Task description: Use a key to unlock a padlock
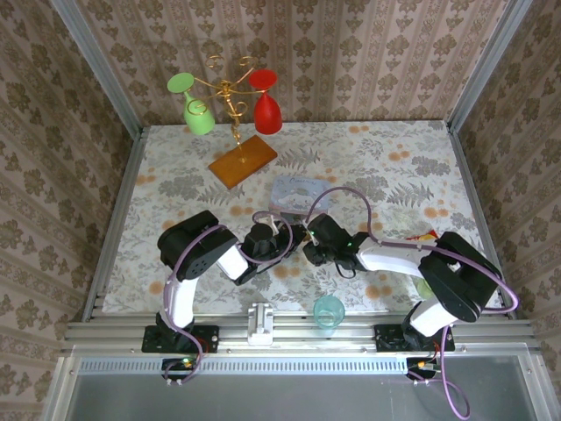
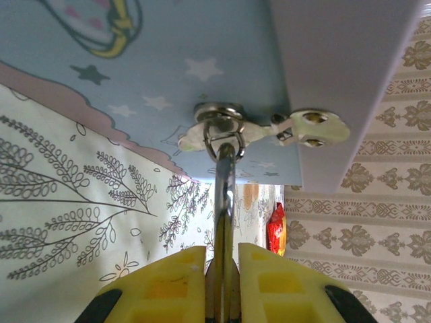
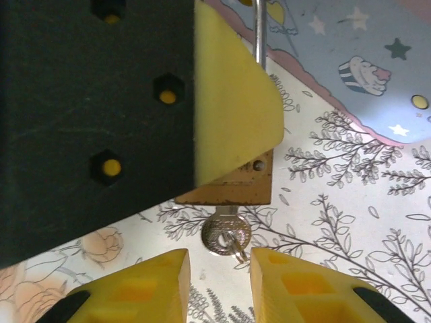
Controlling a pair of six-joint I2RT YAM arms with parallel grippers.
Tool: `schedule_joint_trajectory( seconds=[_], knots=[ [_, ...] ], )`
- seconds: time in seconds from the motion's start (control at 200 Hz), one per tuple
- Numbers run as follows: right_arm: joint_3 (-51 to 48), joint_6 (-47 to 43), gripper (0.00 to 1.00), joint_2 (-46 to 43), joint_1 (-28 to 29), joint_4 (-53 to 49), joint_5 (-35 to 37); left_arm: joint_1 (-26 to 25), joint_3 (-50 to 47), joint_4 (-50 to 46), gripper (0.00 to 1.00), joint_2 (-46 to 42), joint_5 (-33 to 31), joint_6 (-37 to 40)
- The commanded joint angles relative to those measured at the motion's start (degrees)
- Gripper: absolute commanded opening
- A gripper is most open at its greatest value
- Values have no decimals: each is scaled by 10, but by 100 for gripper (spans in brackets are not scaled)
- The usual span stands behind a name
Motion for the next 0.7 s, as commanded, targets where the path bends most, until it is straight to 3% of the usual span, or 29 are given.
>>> schedule_joint_trajectory(
  seconds=[0.0, 0.145, 0.27, 0.465, 0.695],
  knots=[
    [6, -12, 30, 9, 3, 22, 41, -4, -4, 12, 0, -19, 8, -17],
    [-16, -17, 25, 4, 8, 101, 27, -6, -4, 13, 0, -17, 9, -24],
    [-8, -20, 10, 19, 4, 113, -7, -6, -4, 13, 0, -18, 9, -30],
    [-55, 18, 8, 17, -30, 148, -70, -7, -7, 14, 0, -24, 9, -31],
    [-129, 95, 7, -32, -132, 257, -273, -5, -10, 15, 0, -27, 8, -32]
  ],
)
